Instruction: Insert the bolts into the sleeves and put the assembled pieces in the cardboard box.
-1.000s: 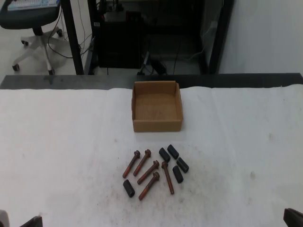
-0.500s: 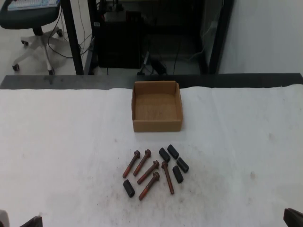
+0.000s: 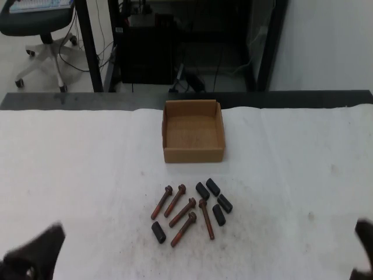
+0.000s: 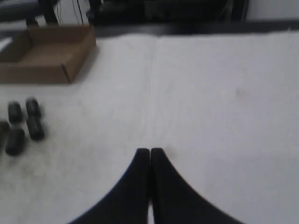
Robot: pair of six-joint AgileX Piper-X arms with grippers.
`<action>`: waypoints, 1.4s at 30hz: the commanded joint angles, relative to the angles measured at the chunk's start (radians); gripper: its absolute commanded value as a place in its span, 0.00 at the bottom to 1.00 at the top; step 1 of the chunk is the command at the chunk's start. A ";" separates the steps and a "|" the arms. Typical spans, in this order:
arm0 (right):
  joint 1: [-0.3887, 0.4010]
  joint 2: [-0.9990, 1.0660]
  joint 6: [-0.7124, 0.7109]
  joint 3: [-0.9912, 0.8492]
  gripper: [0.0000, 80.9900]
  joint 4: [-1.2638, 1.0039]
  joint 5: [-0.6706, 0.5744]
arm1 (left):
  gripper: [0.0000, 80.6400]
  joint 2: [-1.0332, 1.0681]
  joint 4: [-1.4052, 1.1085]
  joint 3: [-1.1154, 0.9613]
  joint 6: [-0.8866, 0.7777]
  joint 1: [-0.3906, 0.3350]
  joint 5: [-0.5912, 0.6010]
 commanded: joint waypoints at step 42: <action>0.063 0.884 -0.013 -0.776 0.01 0.544 -0.321 | 0.00 1.655 1.176 -1.508 0.509 -0.107 0.298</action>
